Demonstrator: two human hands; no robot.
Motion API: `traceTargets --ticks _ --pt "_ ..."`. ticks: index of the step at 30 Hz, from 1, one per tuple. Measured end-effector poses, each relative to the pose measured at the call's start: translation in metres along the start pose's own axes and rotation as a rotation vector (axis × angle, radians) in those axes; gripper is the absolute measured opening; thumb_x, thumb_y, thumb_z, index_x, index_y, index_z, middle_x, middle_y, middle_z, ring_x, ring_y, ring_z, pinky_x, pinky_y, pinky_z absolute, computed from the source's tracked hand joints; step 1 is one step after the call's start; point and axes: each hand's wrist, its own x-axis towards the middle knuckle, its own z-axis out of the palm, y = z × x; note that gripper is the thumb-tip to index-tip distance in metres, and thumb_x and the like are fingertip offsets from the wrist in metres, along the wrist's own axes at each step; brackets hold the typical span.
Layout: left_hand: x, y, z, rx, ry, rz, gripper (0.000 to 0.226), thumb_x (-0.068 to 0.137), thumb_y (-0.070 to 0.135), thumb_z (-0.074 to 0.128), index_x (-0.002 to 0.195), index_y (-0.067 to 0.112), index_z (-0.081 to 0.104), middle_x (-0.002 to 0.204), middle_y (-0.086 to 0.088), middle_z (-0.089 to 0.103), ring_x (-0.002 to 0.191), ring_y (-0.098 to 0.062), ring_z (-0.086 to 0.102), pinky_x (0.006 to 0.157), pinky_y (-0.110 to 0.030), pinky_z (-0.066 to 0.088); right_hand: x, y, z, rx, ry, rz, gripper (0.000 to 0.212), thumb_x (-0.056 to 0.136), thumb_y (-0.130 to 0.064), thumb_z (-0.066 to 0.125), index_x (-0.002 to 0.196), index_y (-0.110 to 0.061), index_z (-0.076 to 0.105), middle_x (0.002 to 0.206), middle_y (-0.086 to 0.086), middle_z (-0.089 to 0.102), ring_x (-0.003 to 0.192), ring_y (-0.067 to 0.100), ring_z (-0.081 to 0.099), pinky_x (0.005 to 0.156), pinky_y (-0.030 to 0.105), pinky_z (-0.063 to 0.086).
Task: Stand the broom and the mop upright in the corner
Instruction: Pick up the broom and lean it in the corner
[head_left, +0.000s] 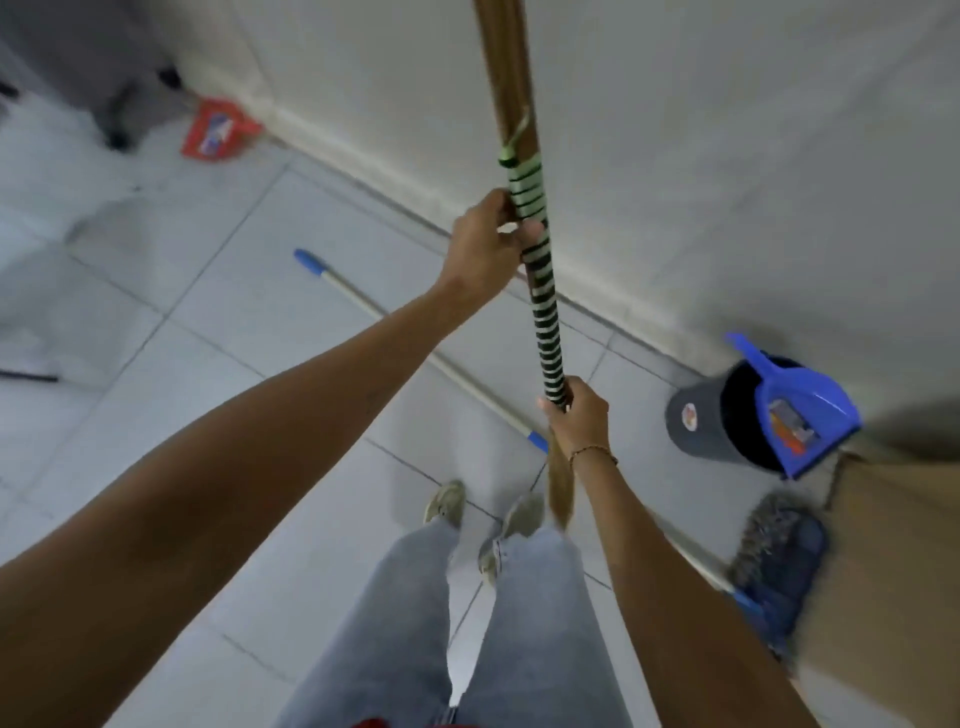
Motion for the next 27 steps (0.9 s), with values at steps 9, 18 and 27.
traceTargets --ticks 9,18,27 --pt "-0.162 0.082 0.217 0.246 -0.567 0.364 0.029 0.084 0.005 0.060 0.113 0.000 0.059 0.111 -0.013 0.069 0.102 -0.025 0.066 0.096 -0.034 0.051 -0.144 0.099 -0.118 0.385 0.472 0.290 0.024 0.082 -0.023 0.067 0.100 -0.007 0.065 0.095 0.011 0.072 0.084 0.022 0.063 0.071 0.023 0.040" --pt "-0.395 0.068 0.443 0.187 -1.016 0.469 0.032 0.085 -0.002 0.058 0.116 -0.005 0.056 0.113 -0.021 0.068 0.103 -0.022 0.063 0.089 -0.020 0.050 -0.343 0.298 -0.245 0.413 0.748 0.414 0.031 0.086 -0.031 0.063 0.099 -0.003 0.063 0.093 0.018 0.071 0.087 0.030 0.064 0.074 0.039 0.050" --pt "-0.495 0.061 0.579 0.172 -1.192 0.464 0.031 0.089 0.009 0.058 0.118 0.000 0.055 0.119 -0.020 0.066 0.112 -0.030 0.063 0.098 -0.044 0.050 -0.417 0.420 -0.333 0.449 0.821 0.444 0.027 0.084 -0.026 0.066 0.103 -0.006 0.064 0.094 0.009 0.069 0.078 0.015 0.055 0.058 0.003 0.039"
